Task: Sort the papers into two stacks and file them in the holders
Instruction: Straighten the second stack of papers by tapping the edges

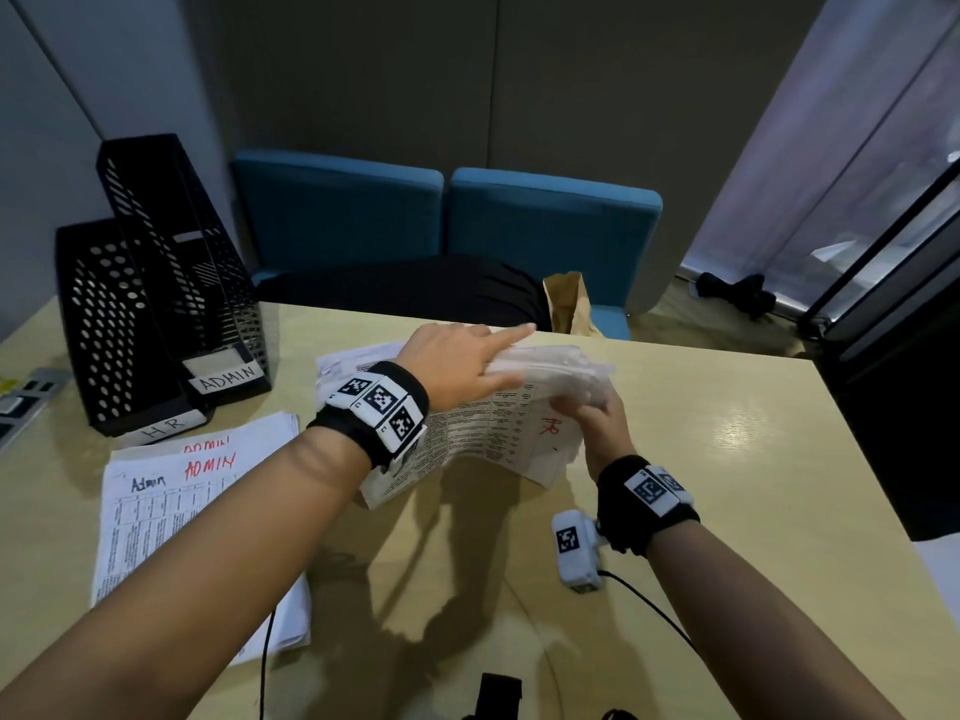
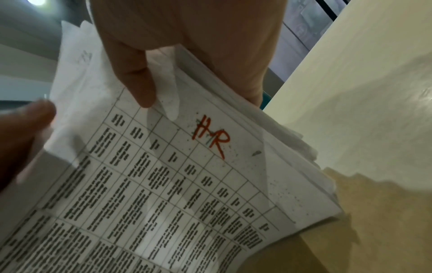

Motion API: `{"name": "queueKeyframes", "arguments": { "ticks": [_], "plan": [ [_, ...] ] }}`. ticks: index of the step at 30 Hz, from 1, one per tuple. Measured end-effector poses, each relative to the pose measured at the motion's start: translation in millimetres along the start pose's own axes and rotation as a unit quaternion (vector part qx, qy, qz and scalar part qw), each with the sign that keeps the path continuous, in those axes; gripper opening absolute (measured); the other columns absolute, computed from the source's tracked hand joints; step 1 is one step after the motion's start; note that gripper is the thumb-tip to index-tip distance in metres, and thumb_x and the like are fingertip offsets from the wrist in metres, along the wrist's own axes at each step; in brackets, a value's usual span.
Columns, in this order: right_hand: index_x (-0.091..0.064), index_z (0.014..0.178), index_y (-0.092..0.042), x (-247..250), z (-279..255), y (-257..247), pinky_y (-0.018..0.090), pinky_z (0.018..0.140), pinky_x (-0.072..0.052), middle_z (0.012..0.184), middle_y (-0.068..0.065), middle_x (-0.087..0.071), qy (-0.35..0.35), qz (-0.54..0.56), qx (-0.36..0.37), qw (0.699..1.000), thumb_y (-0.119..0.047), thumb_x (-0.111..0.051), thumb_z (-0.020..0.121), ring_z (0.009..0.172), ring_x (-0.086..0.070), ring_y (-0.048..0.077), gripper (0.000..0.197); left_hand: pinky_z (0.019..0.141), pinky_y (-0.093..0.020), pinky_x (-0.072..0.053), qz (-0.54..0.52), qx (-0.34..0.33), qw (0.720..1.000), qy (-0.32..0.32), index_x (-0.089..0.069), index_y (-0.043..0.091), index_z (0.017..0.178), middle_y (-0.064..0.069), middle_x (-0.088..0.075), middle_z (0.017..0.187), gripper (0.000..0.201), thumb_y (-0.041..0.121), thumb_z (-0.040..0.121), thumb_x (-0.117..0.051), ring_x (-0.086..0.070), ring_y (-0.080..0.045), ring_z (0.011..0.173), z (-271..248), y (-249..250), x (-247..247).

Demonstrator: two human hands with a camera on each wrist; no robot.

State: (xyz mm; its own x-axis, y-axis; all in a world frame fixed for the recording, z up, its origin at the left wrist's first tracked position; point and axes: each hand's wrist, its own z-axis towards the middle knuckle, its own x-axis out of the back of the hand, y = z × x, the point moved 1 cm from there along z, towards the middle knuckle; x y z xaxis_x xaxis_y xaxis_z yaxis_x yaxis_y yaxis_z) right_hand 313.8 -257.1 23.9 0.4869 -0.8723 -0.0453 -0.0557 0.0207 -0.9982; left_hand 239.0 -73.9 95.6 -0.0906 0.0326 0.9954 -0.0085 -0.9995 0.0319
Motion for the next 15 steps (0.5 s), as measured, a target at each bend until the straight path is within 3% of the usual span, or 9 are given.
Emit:
{"name": "queueKeyframes", "arguments": {
  "ticks": [4,7,9,12,13,15],
  "plan": [
    [-0.048,0.125,-0.005,5.0,0.4,-5.3,0.034,0.073,-0.050,0.101,0.005,-0.065,0.021,0.024,-0.026,0.999,-0.012,-0.062,0.062,0.090,-0.062,0.017,0.065,0.069,-0.030,-0.045,0.022,0.057,0.997,-0.049,-0.025,0.029,0.146,0.002,-0.066,0.113,0.098,0.075,0.068,-0.061,-0.065,-0.022,0.097,-4.0,-17.4,1.4],
    [-0.042,0.126,-0.012,-0.5,-0.1,-6.7,0.036,0.077,-0.049,0.106,0.003,-0.061,-0.011,0.011,-0.020,1.000,-0.009,-0.060,0.060,0.098,-0.059,0.022,0.068,0.068,-0.030,-0.042,0.026,0.086,0.993,-0.076,-0.027,0.027,0.142,0.004,-0.065,0.118,0.101,0.070,0.062,-0.072,-0.065,-0.023,0.097,-6.8,-17.9,-3.1],
    [-0.035,0.132,-0.016,-6.0,0.4,-7.5,0.037,0.081,-0.050,0.113,0.002,-0.057,-0.007,0.000,-0.021,1.000,-0.017,-0.064,0.059,0.104,-0.057,0.023,0.079,0.066,-0.030,-0.042,0.038,0.077,0.994,-0.072,-0.026,0.026,0.141,0.003,-0.064,0.120,0.100,0.066,0.063,-0.073,-0.066,-0.023,0.094,-6.9,-13.4,-7.2],
    [-0.026,0.144,-0.018,-12.5,3.9,-18.8,0.038,0.096,-0.049,0.124,-0.007,-0.049,0.066,-0.109,0.080,0.989,-0.026,-0.064,0.065,0.113,-0.053,0.015,0.088,0.063,-0.029,-0.041,0.039,0.081,0.994,-0.064,-0.024,0.026,0.142,0.002,-0.064,0.115,0.096,0.062,0.067,-0.073,-0.067,-0.024,0.090,-6.7,-11.3,-8.4],
    [-0.029,0.144,-0.017,-14.4,6.3,-25.3,0.042,0.103,-0.044,0.129,-0.005,-0.049,0.096,-0.211,0.157,0.960,-0.024,-0.062,0.069,0.118,-0.050,0.016,0.083,0.063,-0.029,-0.040,0.039,0.087,0.993,-0.064,-0.025,0.026,0.142,0.002,-0.065,0.113,0.095,0.061,0.068,-0.073,-0.066,-0.024,0.089,-6.6,-12.2,-7.8],
    [-0.043,0.139,-0.017,-24.0,7.1,-38.8,0.048,0.108,-0.034,0.135,0.002,-0.051,0.097,-0.437,0.304,0.841,-0.019,-0.060,0.070,0.125,-0.048,0.021,0.071,0.064,-0.029,-0.040,0.038,0.096,0.993,-0.063,-0.027,0.025,0.140,0.002,-0.066,0.111,0.092,0.059,0.068,-0.074,-0.066,-0.025,0.089,-6.4,-14.1,-6.9]
  ]
}}
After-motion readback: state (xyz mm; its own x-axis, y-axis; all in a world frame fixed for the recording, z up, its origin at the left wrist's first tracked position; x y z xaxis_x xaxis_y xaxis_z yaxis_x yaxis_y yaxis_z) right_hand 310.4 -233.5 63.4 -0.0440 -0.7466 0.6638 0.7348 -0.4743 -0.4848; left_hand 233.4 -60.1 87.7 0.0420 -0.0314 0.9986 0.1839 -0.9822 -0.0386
